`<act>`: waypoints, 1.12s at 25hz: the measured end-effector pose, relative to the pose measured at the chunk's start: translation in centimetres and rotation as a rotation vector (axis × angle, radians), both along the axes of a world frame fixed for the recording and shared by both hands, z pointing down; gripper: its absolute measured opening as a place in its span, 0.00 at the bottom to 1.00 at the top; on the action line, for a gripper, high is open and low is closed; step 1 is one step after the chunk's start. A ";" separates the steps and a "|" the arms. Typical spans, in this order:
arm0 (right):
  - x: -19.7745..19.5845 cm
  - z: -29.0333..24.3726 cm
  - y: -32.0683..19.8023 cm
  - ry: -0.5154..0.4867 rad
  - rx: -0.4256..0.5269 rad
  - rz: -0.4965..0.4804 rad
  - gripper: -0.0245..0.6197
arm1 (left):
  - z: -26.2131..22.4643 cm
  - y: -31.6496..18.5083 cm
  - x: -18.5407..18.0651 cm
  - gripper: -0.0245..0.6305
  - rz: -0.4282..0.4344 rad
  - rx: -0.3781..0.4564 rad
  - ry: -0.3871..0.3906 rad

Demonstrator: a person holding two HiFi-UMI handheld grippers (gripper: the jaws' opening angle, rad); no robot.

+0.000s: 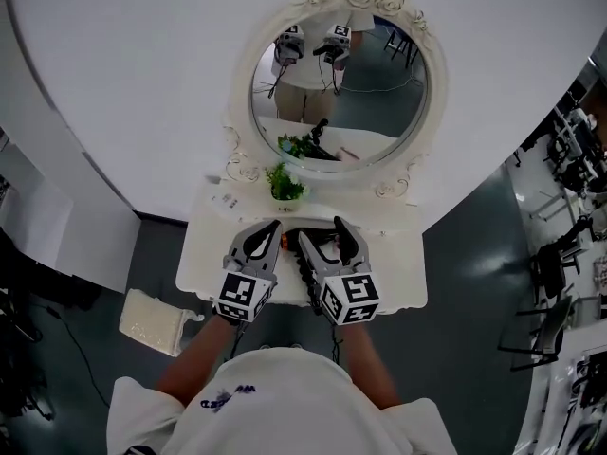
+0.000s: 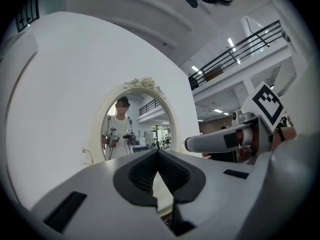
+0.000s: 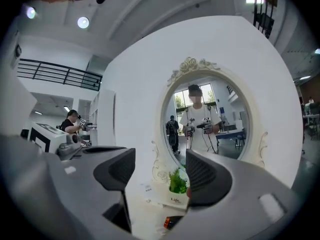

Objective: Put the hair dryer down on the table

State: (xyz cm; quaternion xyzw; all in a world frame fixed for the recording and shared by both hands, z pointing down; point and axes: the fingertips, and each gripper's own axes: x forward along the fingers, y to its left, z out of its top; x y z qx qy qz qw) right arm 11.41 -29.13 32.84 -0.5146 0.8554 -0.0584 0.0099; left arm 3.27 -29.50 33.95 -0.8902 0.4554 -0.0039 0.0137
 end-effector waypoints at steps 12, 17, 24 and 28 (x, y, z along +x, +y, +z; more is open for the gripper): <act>-0.5 -1.0 -0.2 0.011 0.019 -0.025 0.53 | -0.7 0.8 -1.5 0.05 -0.054 0.012 0.015; -0.1 -1.5 0.0 0.007 0.023 -0.028 0.49 | -0.8 1.0 -0.6 0.05 -0.046 0.010 0.018; 1.0 -1.6 0.7 0.004 0.031 -0.012 0.40 | -0.3 1.2 -0.5 0.05 -0.042 -0.002 0.011; 1.3 -1.5 0.8 0.011 0.034 0.001 0.31 | -0.1 1.1 -0.7 0.05 -0.046 -0.008 0.013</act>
